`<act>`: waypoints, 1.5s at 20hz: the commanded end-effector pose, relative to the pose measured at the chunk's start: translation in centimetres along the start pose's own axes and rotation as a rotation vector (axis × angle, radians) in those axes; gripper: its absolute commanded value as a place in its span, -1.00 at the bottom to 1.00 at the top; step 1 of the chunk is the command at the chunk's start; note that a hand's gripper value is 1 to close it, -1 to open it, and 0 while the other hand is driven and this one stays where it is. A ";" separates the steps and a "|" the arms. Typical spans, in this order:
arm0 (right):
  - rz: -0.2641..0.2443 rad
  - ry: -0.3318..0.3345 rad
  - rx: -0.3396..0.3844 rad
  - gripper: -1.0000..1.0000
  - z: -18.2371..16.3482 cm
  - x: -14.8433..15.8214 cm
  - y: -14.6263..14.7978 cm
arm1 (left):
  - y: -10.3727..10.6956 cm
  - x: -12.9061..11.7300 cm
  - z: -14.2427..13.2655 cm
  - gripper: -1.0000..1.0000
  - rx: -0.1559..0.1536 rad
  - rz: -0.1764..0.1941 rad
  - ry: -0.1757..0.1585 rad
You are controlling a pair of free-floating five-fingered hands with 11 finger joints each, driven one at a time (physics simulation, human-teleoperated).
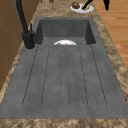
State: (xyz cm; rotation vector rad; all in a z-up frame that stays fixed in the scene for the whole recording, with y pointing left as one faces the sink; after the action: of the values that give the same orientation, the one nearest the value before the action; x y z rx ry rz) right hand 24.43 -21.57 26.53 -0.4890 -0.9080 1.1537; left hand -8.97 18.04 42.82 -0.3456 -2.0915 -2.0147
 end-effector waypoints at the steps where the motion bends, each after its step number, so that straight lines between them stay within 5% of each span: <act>1: -0.013 -0.043 0.051 -1.00 2.4 0.4 -0.2 | 0.0 0.0 0.0 0.00 0.000 0.000 0.000; 15: 0.015 -0.025 0.010 -1.00 12.3 0.0 4.4 | 0.0 0.0 0.0 0.00 0.000 0.000 0.000; 22: 0.106 -0.023 -0.078 -1.00 16.3 -1.1 4.2 | 0.0 0.0 0.0 0.00 0.000 0.000 0.000; 30: 0.125 0.010 -0.113 -1.00 18.8 -2.7 3.9 | 0.0 0.0 0.0 0.00 0.000 0.000 0.000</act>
State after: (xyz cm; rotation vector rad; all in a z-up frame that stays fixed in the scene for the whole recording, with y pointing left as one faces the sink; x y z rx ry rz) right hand 7.28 -24.01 33.00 -0.5501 -0.9543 1.1406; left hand -8.97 18.04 42.82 -0.3456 -2.0915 -2.0147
